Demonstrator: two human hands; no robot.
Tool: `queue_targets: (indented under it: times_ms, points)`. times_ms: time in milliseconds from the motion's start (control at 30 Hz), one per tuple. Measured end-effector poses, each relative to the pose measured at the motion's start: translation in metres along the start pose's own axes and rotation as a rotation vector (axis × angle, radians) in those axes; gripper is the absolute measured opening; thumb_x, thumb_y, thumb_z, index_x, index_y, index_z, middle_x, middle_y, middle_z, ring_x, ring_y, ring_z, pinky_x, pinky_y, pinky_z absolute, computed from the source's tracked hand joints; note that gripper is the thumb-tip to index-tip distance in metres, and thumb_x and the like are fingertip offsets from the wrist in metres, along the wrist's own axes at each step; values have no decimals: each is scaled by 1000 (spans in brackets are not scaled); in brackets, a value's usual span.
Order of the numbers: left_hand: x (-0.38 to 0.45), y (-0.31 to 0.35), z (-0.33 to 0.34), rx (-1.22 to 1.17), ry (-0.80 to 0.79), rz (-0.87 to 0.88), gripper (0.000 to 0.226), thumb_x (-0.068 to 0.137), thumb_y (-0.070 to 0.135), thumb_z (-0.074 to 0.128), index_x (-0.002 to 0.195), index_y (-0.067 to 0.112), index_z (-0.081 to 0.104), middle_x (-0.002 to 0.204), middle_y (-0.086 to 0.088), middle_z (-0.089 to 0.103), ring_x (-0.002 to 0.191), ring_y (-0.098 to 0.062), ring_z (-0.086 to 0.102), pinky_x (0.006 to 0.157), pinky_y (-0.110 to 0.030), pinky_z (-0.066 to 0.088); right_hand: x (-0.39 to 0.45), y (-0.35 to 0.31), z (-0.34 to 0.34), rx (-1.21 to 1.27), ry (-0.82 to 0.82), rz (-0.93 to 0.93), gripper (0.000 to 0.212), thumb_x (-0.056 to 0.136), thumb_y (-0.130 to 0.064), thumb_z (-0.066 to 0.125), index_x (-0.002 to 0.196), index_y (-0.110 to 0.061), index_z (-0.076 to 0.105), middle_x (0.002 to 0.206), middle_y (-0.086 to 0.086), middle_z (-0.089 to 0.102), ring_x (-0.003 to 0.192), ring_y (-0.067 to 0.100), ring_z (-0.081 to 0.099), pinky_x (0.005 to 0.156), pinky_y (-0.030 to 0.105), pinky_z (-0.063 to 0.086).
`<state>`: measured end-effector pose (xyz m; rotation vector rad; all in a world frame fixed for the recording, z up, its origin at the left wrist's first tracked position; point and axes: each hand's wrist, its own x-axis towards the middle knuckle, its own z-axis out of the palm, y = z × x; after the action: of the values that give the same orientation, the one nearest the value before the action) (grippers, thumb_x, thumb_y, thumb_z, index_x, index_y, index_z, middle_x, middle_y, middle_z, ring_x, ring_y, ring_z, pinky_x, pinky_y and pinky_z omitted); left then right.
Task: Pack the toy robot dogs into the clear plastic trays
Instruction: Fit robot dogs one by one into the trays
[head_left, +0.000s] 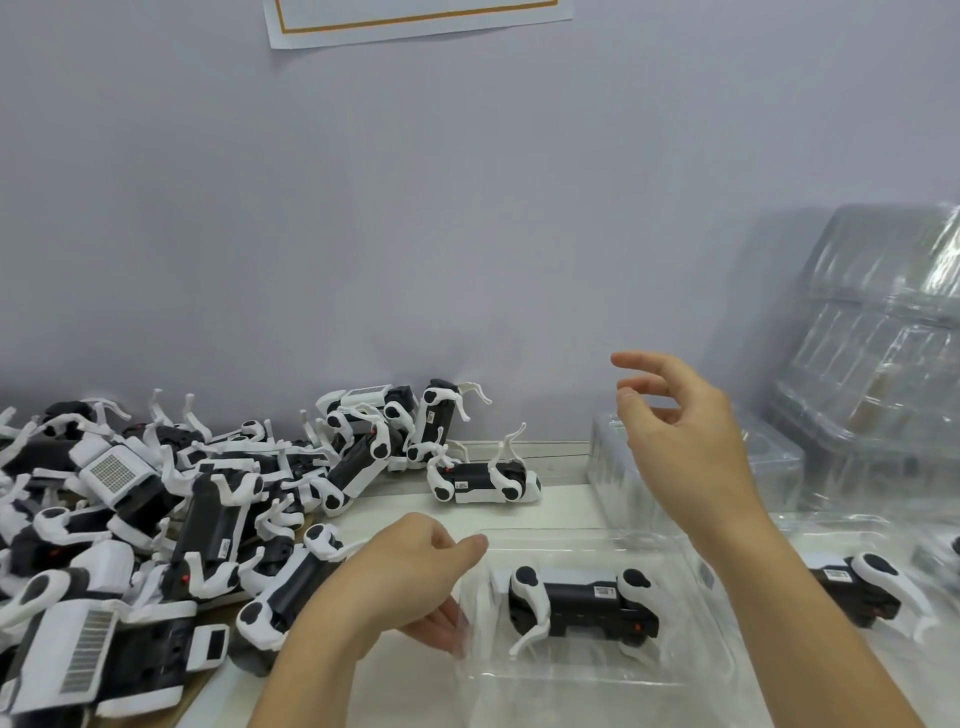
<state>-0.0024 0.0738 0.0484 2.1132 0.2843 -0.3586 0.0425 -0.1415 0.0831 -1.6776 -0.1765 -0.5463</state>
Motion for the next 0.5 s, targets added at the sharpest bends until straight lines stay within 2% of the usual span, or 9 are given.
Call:
queue_targets:
  times_ms: [333, 500]
  points:
    - [2, 5, 10, -77, -75, 33, 40, 97, 45, 55, 100, 4, 56, 72, -18, 74, 68, -30, 75, 59, -29, 59, 0, 1, 0, -14, -4, 16, 29, 95, -13, 54, 109, -36, 66, 101, -13, 63, 72, -11, 57, 51, 5, 41]
    - [3, 13, 28, -106, -66, 83, 38, 97, 41, 56, 96, 3, 59, 73, -16, 74, 67, -28, 75, 67, -32, 62, 0, 2, 0, -13, 0, 32, 30, 95, -12, 54, 108, -35, 66, 101, -12, 63, 72, -11, 58, 50, 5, 42]
